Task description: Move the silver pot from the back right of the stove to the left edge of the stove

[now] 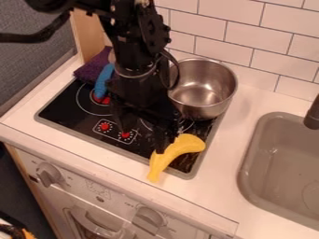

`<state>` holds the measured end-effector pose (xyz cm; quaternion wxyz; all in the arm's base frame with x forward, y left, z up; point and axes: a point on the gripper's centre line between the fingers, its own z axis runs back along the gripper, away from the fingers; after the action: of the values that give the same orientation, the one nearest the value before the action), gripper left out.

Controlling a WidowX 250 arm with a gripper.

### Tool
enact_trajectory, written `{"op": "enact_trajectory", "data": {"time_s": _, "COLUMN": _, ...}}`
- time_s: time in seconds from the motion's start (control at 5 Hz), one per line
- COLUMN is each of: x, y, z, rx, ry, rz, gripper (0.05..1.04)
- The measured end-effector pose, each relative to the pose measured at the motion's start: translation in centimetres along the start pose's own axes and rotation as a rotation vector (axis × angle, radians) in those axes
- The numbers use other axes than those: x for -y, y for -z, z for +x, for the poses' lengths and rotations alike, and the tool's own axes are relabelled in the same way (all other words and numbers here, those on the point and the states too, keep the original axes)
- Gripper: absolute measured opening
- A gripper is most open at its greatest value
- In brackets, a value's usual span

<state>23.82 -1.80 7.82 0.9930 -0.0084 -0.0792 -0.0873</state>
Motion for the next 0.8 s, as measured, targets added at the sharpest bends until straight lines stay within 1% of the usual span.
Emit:
{"op": "enact_trajectory", "data": {"time_s": 0.2, "x": 0.1, "y": 0.5, "z": 0.0, "rx": -0.027, "ry": 0.0, "rz": -0.004, "gripper": 1.006}}
{"op": "enact_trajectory", "data": {"time_s": 0.4, "x": 1.1, "y": 0.6, "z": 4.2, "rx": -0.018, "ry": 0.035, "rz": -0.013, "gripper": 1.006}}
{"op": "enact_trajectory", "data": {"time_s": 0.6, "x": 2.0, "y": 0.5, "z": 8.1, "rx": -0.01, "ry": 0.069, "rz": 0.015, "gripper": 1.006}}
{"op": "enact_trajectory", "data": {"time_s": 0.8, "x": 2.4, "y": 1.3, "z": 10.9, "rx": 0.009, "ry": 0.062, "rz": 0.025, "gripper": 1.006}}
